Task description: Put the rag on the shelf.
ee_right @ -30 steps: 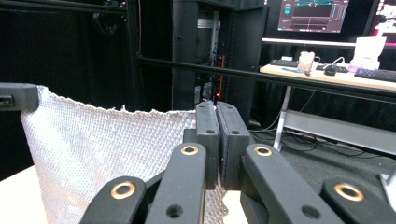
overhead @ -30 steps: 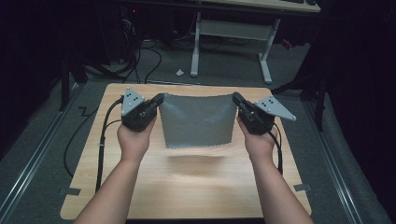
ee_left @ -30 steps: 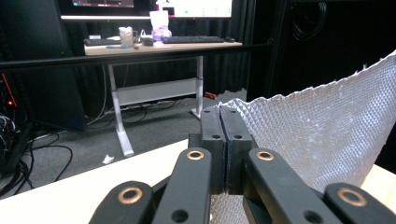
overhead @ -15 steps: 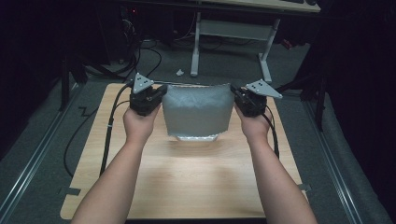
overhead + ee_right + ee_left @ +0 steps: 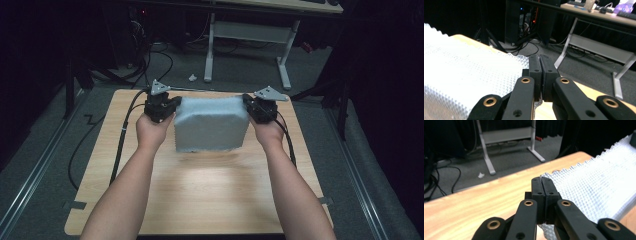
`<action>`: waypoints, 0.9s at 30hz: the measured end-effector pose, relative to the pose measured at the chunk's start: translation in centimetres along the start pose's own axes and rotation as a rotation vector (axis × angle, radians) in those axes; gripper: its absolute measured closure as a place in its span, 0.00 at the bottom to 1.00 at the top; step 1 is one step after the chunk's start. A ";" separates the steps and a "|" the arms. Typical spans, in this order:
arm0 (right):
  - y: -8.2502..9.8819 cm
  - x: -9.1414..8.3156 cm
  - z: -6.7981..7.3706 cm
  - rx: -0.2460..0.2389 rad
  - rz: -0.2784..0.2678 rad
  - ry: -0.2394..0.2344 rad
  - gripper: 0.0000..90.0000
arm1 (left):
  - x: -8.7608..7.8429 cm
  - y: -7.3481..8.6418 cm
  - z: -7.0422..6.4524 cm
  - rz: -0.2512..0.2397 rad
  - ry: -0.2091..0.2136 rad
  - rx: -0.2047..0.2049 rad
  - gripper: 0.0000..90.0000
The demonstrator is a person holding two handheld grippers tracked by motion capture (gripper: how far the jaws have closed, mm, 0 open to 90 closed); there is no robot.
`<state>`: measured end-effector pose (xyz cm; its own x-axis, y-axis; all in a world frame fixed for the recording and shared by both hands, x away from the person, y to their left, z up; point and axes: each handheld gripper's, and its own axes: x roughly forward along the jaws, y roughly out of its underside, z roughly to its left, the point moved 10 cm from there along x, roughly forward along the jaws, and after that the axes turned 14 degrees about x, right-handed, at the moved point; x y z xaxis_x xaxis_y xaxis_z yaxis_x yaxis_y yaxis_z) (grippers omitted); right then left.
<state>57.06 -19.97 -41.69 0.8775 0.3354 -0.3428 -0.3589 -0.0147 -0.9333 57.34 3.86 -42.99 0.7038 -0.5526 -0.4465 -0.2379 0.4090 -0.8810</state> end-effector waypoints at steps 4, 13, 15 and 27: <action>1.2 0.2 -0.1 -0.008 0.026 -0.002 0.99 | 0.6 1.5 -0.7 0.028 0.030 0.012 0.99; 4.6 0.5 0.1 -0.006 0.095 -0.029 0.99 | 1.2 3.7 -1.6 0.051 0.075 -0.013 0.99; 5.1 0.4 0.1 0.003 0.104 -0.030 0.99 | 1.2 4.1 -1.8 0.050 0.081 -0.022 0.99; 8.3 0.6 0.0 0.030 0.139 -0.032 0.99 | 2.0 7.2 -3.0 0.081 0.116 -0.064 0.99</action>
<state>54.63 -19.89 -49.63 0.8081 0.3620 -0.4647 -0.4864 -0.0349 -0.8730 55.03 3.53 -50.73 0.5995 -0.6013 -0.5283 -0.3352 0.4108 -0.8479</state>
